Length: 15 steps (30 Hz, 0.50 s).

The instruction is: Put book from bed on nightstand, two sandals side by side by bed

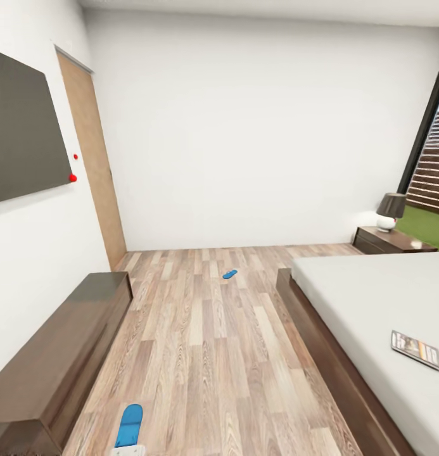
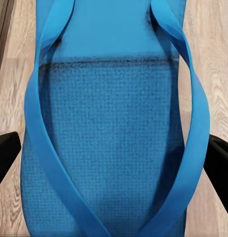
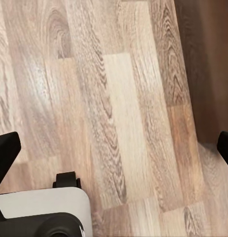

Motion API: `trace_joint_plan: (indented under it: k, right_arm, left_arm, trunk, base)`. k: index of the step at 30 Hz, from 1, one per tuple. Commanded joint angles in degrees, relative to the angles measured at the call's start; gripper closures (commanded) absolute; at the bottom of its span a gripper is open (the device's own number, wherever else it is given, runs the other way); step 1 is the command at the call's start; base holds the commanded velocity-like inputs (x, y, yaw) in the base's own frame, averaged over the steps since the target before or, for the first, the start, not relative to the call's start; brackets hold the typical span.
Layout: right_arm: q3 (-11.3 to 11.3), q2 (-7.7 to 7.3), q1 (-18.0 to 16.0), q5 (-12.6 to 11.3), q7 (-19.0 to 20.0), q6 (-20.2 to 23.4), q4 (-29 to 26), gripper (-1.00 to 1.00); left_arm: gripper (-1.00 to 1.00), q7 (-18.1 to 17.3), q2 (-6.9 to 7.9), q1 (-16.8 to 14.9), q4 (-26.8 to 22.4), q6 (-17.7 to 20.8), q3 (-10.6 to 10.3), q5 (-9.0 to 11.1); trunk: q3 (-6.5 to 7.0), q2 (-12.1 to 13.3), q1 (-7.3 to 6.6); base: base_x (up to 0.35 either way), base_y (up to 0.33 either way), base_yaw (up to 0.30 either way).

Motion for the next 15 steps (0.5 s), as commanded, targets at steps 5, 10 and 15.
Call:
trace_joint_plan:
  k: [5, 10, 15]
  right_arm:
    - [0.3, -0.03, 0.0, -0.2, -0.2, -0.2, 0.0, -1.00]
    - [0.3, -0.02, 0.0, -0.2, -0.2, -0.2, 0.0, -1.00]
    - [0.3, -0.02, 0.0, -0.2, -0.2, -0.2, 0.0, -1.00]
  left_arm:
    - [1.00, 0.2, -0.01, 0.0, 0.0, -0.2, -0.5, 0.5]
    - [1.00, 0.2, 0.01, 0.0, 0.0, -0.2, -0.5, 0.5]
    - [1.00, 0.2, 0.00, 0.0, 0.0, -0.2, -0.5, 0.5]
  trunk:
    - [-0.08, -0.1, 0.01]
    - [-0.08, -0.1, 0.01]
    - [-0.08, -0.1, 0.01]
  base:
    - [0.157, 0.000, 0.075]
    - [0.255, 0.000, 0.024]
    - [0.288, 0.035, 0.009]
